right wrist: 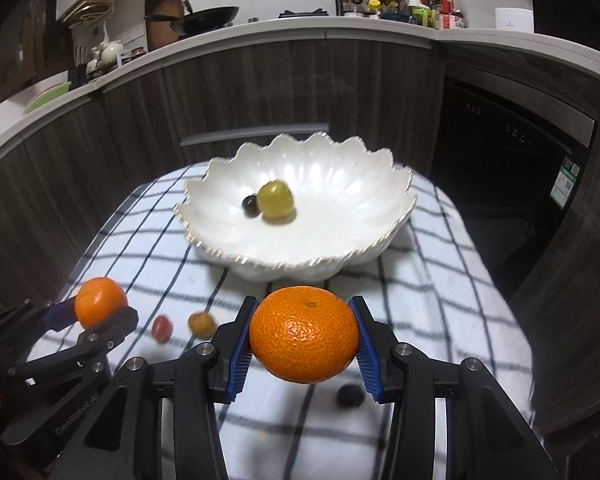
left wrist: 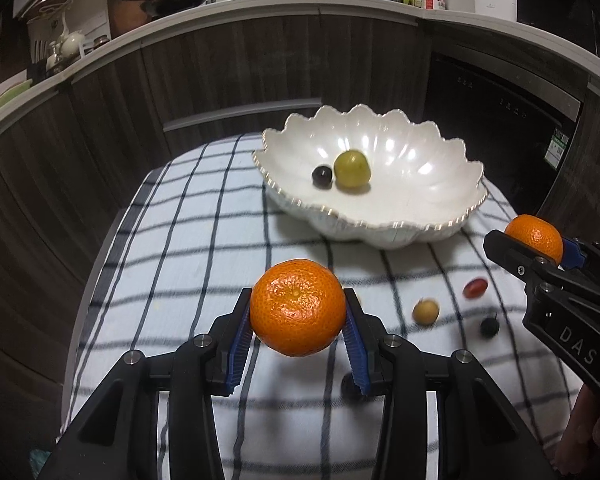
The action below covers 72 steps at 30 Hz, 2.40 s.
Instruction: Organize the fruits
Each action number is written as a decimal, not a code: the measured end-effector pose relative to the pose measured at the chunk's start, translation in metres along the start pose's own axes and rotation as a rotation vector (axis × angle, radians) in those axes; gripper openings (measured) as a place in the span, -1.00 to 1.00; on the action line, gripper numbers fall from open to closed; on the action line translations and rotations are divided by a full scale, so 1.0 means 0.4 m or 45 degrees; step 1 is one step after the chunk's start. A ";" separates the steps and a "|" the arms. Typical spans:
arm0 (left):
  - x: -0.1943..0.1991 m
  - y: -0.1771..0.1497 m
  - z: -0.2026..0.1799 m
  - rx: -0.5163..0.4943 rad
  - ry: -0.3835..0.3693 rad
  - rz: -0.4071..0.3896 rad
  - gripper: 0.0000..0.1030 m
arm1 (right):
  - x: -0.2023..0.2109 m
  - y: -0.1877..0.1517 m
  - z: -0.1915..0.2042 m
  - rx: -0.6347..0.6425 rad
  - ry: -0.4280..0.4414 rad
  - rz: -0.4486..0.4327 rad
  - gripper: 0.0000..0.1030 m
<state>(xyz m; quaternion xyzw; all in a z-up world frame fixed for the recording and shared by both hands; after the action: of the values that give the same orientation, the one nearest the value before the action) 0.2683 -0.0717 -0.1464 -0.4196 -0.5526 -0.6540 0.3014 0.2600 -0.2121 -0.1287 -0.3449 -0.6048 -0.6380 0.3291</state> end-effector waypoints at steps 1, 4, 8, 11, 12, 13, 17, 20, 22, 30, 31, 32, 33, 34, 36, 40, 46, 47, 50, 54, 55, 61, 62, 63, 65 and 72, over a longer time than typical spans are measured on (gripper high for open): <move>-0.001 0.014 -0.005 -0.001 -0.002 -0.003 -0.19 | 0.001 0.011 -0.008 -0.002 -0.003 -0.005 -0.10; -0.003 0.045 -0.017 -0.003 -0.012 -0.007 -0.19 | 0.005 0.045 -0.031 -0.012 -0.015 -0.025 -0.10; -0.007 0.089 -0.033 -0.014 -0.019 -0.014 -0.19 | 0.007 0.090 -0.057 -0.024 -0.021 -0.043 -0.10; -0.010 0.113 -0.041 -0.022 -0.019 -0.014 -0.19 | 0.007 0.120 -0.069 -0.024 -0.021 -0.060 -0.10; -0.012 0.123 -0.044 -0.023 -0.018 -0.014 -0.19 | 0.007 0.128 -0.071 -0.023 -0.022 -0.063 -0.10; -0.014 0.132 -0.046 -0.023 -0.018 -0.015 -0.19 | 0.006 0.136 -0.074 -0.021 -0.023 -0.068 -0.10; -0.025 0.171 -0.051 -0.016 -0.023 -0.009 -0.19 | 0.002 0.171 -0.083 -0.021 -0.021 -0.078 -0.10; -0.031 0.189 -0.052 -0.009 -0.025 -0.009 -0.19 | -0.005 0.196 -0.089 -0.017 -0.026 -0.084 -0.10; -0.037 0.201 -0.053 -0.007 -0.024 -0.004 -0.19 | -0.011 0.206 -0.091 -0.021 -0.022 -0.080 -0.09; -0.074 0.240 -0.061 -0.012 -0.024 0.027 -0.19 | -0.036 0.248 -0.099 -0.008 -0.023 -0.082 -0.09; -0.078 0.246 -0.062 -0.010 -0.022 0.030 -0.19 | -0.038 0.253 -0.101 -0.006 -0.025 -0.083 -0.10; -0.082 0.248 -0.063 -0.009 -0.022 0.032 -0.19 | -0.043 0.260 -0.103 -0.003 -0.028 -0.084 -0.10; -0.088 0.252 -0.064 -0.007 -0.025 0.037 -0.19 | -0.046 0.265 -0.105 -0.002 -0.030 -0.084 -0.10; -0.094 0.255 -0.064 -0.003 -0.027 0.044 -0.19 | -0.050 0.271 -0.107 -0.002 -0.030 -0.082 -0.10; -0.105 0.259 -0.062 0.005 -0.031 0.055 -0.19 | -0.058 0.286 -0.110 0.001 -0.034 -0.081 -0.10; -0.125 0.266 -0.061 0.009 -0.033 0.074 -0.19 | -0.072 0.306 -0.111 0.015 -0.043 -0.081 -0.10; -0.155 0.274 -0.061 0.005 -0.036 0.104 -0.19 | -0.101 0.326 -0.115 0.017 -0.041 -0.064 -0.10; -0.161 0.275 -0.061 0.003 -0.039 0.110 -0.19 | -0.107 0.328 -0.115 0.016 -0.038 -0.058 -0.10; -0.173 0.274 -0.064 -0.009 -0.045 0.125 -0.19 | -0.130 0.329 -0.113 0.011 -0.029 -0.028 -0.09; -0.187 0.273 -0.066 -0.015 -0.057 0.151 -0.19 | -0.153 0.327 -0.105 0.016 -0.017 -0.004 -0.10; -0.190 0.273 -0.067 -0.018 -0.060 0.156 -0.19 | -0.159 0.326 -0.104 0.018 -0.016 0.003 -0.10; -0.198 0.273 -0.073 -0.022 -0.067 0.181 -0.18 | -0.185 0.326 -0.106 0.014 -0.011 0.045 -0.09; -0.198 0.273 -0.073 -0.020 -0.070 0.184 -0.17 | -0.186 0.326 -0.105 0.015 -0.009 0.048 -0.09; -0.199 0.272 -0.073 -0.018 -0.072 0.188 -0.17 | -0.188 0.326 -0.105 0.017 -0.006 0.053 -0.09; -0.200 0.270 -0.073 -0.022 -0.054 0.192 0.00 | -0.188 0.327 -0.106 0.017 -0.009 0.054 -0.08; -0.178 0.275 -0.070 -0.013 -0.017 0.147 0.44 | -0.178 0.329 -0.119 -0.008 -0.033 0.034 0.47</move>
<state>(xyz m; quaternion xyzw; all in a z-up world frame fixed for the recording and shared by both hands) 0.3900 -0.1269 -0.1586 -0.4567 -0.5261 -0.6355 0.3329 0.4071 -0.2663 -0.1180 -0.3620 -0.6023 -0.6310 0.3286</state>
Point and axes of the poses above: each gripper's, at about its wrist camera, not at the fingertips, and x roughly against the way its jaws point, z to its left, y to its top, the point moved 7 cm from there along -x, roughly the way its jaws point, and after that the axes turned 15 degrees about z, right-handed, at the moved point
